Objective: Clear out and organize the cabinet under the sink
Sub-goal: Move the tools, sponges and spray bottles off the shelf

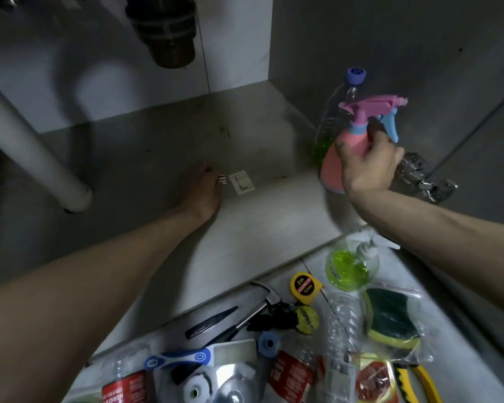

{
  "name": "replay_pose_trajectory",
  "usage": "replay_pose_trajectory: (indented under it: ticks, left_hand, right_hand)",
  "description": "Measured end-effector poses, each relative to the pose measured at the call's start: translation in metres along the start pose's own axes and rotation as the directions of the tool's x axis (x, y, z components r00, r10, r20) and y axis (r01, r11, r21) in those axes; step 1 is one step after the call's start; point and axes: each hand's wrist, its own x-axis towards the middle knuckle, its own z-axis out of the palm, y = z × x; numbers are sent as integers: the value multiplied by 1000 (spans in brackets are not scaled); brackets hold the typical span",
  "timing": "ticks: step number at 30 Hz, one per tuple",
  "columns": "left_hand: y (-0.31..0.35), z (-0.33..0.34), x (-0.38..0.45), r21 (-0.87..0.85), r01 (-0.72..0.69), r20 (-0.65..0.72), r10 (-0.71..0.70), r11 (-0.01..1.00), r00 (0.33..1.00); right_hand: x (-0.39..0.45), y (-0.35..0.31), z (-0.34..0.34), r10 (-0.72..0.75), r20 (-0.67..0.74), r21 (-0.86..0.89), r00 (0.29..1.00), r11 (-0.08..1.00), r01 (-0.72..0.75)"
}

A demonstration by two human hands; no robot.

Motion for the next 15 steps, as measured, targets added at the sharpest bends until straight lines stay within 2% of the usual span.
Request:
replay_pose_trajectory:
  ticks: [4,9,12,15]
  left_hand:
    - [2,-1,-9,-157,47,-20,-51,986,999]
    - [24,-19,-44,-254,-63,52,78,965,996]
    - [53,-38,-78,-237,-160,181,206,958,962]
    - [95,-61,-118,-167,-242,409,291,956,865]
  right_hand:
    - [-12,-5,2,-133,34,23,991,991,132]
    - [-31,-21,-24,-124,100,116,987,987,112]
    - [-50,-33,-60,-77,158,91,984,994,63]
    - [-77,-42,-108,-43,230,32,972,999,37]
